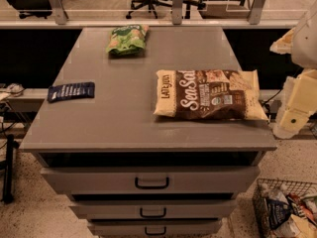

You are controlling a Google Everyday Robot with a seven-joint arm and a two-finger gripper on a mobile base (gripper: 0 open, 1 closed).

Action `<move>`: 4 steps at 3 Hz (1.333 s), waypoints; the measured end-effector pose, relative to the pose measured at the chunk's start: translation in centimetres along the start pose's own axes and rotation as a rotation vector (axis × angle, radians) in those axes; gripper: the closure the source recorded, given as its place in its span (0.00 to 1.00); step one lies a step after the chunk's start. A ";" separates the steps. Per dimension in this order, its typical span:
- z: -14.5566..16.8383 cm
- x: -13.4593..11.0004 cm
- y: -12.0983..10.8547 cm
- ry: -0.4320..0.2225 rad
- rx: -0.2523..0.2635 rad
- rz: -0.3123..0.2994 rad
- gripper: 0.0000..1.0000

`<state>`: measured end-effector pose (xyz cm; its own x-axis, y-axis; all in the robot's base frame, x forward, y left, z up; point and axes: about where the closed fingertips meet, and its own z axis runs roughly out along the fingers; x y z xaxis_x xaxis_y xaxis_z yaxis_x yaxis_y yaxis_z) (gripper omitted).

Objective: Pick brown chip bag

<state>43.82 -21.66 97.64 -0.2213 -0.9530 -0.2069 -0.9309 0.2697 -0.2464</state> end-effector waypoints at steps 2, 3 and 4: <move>1.5 -0.1 -2.0 -0.066 0.022 -0.011 0.00; 5.2 -1.1 -4.9 -0.146 0.029 -0.032 0.00; 9.6 -2.4 -7.3 -0.202 0.000 -0.030 0.00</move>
Offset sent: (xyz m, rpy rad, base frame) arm 0.0625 -0.0095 -0.0317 0.1366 -0.0802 0.0591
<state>53.94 -20.01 90.84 -0.1303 -0.9135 -0.3855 -0.9364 0.2412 -0.2550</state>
